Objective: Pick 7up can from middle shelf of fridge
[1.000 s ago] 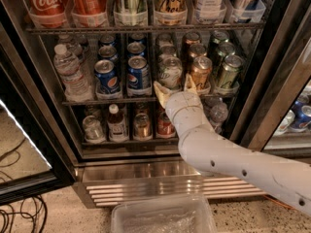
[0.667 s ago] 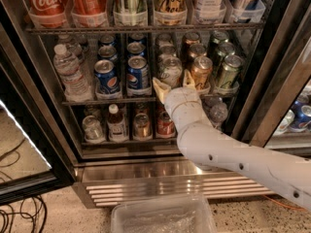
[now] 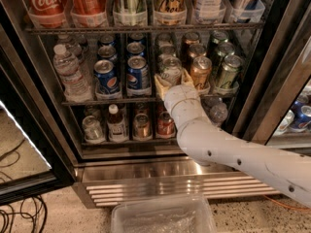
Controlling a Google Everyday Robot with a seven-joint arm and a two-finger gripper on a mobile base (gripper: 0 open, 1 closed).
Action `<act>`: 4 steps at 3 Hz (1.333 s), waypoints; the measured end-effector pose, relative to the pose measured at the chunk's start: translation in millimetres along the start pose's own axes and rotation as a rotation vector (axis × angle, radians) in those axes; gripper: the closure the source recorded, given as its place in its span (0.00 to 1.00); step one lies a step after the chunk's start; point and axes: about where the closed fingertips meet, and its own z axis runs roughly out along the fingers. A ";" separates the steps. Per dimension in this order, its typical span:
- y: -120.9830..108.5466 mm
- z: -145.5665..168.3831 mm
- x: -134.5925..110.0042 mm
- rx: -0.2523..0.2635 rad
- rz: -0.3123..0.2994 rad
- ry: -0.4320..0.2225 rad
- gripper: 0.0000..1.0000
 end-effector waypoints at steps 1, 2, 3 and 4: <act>0.0 0.0 0.0 0.000 0.000 0.000 0.72; 0.0 0.0 -0.1 0.000 0.000 0.000 0.95; -1.0 0.9 -15.6 0.019 -0.010 -0.054 1.00; -4.1 -3.8 -35.1 0.039 -0.027 -0.118 1.00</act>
Offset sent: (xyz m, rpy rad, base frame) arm 0.0000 0.0000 0.0000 0.0000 0.0000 0.0000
